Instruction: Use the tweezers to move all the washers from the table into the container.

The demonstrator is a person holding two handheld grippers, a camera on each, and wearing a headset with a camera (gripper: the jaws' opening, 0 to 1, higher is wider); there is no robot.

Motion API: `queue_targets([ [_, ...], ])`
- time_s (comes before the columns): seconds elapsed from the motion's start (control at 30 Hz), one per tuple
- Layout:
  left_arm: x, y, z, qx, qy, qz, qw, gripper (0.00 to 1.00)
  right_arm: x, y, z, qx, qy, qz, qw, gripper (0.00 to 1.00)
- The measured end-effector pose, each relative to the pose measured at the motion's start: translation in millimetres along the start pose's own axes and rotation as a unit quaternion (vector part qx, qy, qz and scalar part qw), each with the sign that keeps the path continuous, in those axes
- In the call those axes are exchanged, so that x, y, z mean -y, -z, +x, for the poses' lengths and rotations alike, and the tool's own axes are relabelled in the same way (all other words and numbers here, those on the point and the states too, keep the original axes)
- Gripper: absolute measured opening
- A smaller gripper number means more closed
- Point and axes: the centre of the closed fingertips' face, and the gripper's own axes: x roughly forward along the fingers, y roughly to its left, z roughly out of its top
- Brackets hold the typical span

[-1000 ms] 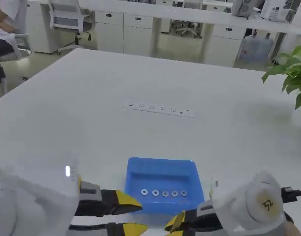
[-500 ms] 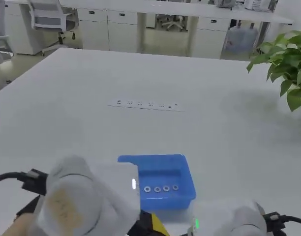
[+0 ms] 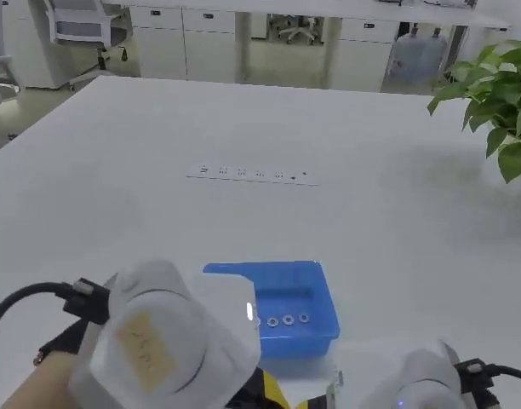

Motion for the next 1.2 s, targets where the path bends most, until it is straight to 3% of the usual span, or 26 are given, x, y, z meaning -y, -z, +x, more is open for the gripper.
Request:
queue_targets([
  [0.3,-6.7,25.9,-5.4,-0.022,0.000,-0.020,0.9996,0.00,1.2,2.4,3.9,0.027,0.009,0.052,0.9982,0.08],
  [0.37,-8.5,31.2,-5.9,-0.026,-0.001,-0.024,0.9994,0.00,1.1,2.5,-0.6,0.038,0.019,0.075,0.9963,0.11],
  [0.5,-10.3,56.0,-4.0,-0.065,-0.005,-0.019,0.9977,0.00,1.7,12.1,-17.4,0.061,0.047,0.134,0.9880,0.16],
  [0.6,-9.3,68.8,1.6,-0.077,0.002,-0.022,0.9968,0.00,5.5,26.5,-33.0,0.069,0.078,0.177,0.9786,0.19],
  [0.63,-9.4,70.6,2.4,-0.080,0.002,-0.022,0.9965,0.00,7.5,32.7,-40.6,0.073,0.093,0.200,0.9726,0.21],
  [0.7,-10.7,79.4,6.0,-0.099,0.003,-0.017,0.9950,0.00,10.9,38.9,-50.9,0.083,0.113,0.222,0.9650,0.24],
  [0.77,-12.3,87.1,10.5,-0.118,0.005,-0.007,0.9930,0.00,14.6,44.2,-65.3,0.101,0.135,0.255,0.9522,0.27],
  [0.83,-13.7,92.0,15.8,-0.133,0.007,-0.001,0.9911,0.00,17.4,46.3,-73.1,0.114,0.148,0.275,0.9432,0.28],
  [0.87,-13.9,94.0,18.1,-0.138,0.009,0.000,0.9903,0.00,19.5,47.9,-78.5,0.122,0.159,0.287,0.9366,0.28],
  [0.97,-15.0,103.7,25.4,-0.171,0.017,0.018,0.9850,0.00,24.9,50.7,-87.0,0.131,0.191,0.302,0.9246,0.28],
  [1.03,-16.9,109.8,28.8,-0.194,0.018,0.038,0.9801,0.00,22.3,54.0,-88.0,0.122,0.201,0.305,0.9230,0.29],
  [1.13,-16.4,113.7,33.7,-0.206,0.021,0.038,0.9776,0.00,18.0,54.6,-90.3,0.118,0.213,0.312,0.9184,0.31],
  [1.2,-16.1,115.6,34.6,-0.212,0.023,0.038,0.9762,0.00,15.1,52.4,-91.8,0.115,0.216,0.312,0.9181,0.31],
])
